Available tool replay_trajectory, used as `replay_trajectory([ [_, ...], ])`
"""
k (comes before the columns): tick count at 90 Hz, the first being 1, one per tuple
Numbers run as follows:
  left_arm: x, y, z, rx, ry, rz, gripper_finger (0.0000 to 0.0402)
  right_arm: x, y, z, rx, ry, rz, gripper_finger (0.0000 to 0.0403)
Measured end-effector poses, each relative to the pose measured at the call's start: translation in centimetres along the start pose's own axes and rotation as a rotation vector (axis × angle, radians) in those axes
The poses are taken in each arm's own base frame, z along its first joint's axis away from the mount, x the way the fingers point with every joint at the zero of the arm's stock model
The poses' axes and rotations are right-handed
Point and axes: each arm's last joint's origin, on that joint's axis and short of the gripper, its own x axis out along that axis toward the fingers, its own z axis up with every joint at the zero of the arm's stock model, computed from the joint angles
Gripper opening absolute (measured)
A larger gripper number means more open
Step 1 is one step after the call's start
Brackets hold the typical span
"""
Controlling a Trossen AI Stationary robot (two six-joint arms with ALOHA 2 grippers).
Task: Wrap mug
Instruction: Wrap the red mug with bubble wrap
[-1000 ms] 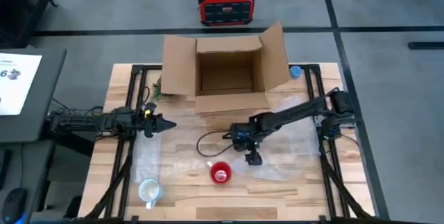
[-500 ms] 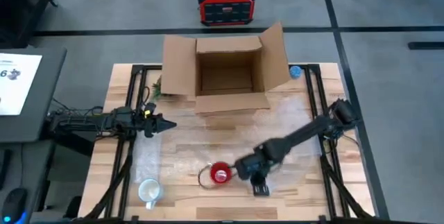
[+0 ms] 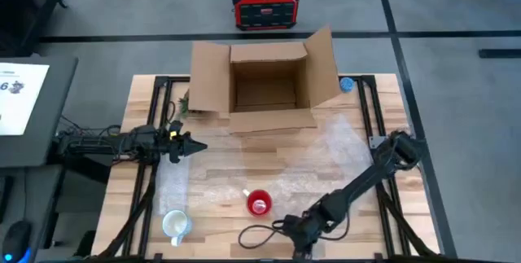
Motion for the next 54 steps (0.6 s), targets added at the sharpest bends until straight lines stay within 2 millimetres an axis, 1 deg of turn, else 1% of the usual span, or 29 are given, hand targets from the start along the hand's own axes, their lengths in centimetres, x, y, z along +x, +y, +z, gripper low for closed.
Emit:
replay_trajectory([
  [7,0.0,0.0,0.0,0.000,0.000,0.000,0.0000,-0.3,-0.1,1.4,0.010,0.018,0.076,0.0143],
  [12,0.0,0.0,0.0,0.000,0.000,0.000,0.0000,-1.3,0.2,2.7,0.000,-0.009,0.122,0.0166],
  [22,0.0,0.0,0.0,0.000,0.000,-0.001,0.0000,-4.7,1.8,5.3,-0.112,-0.112,0.204,0.0197],
  [27,0.0,0.0,0.0,0.000,0.000,0.000,0.0000,-6.7,2.8,6.4,-0.198,-0.165,0.231,0.0204],
  [32,0.0,0.0,0.0,0.000,0.001,0.000,0.0000,-8.1,3.5,7.5,-0.293,-0.206,0.233,0.0206],
  [38,0.0,0.0,0.0,0.000,0.001,0.000,0.0000,-9.5,4.2,8.4,-0.409,-0.241,0.194,0.0207],
  [42,0.0,0.0,0.0,0.000,0.000,-0.001,0.0000,-10.0,4.4,8.9,-0.489,-0.257,0.147,0.0207],
  [47,0.0,0.0,0.0,-0.003,0.001,0.000,0.0000,-10.3,4.6,9.7,-0.579,-0.290,0.079,0.0207],
  [54,0.0,0.0,0.0,-0.024,0.001,0.000,0.0000,-10.1,3.9,10.3,-0.637,-0.281,-0.065,0.0207],
])
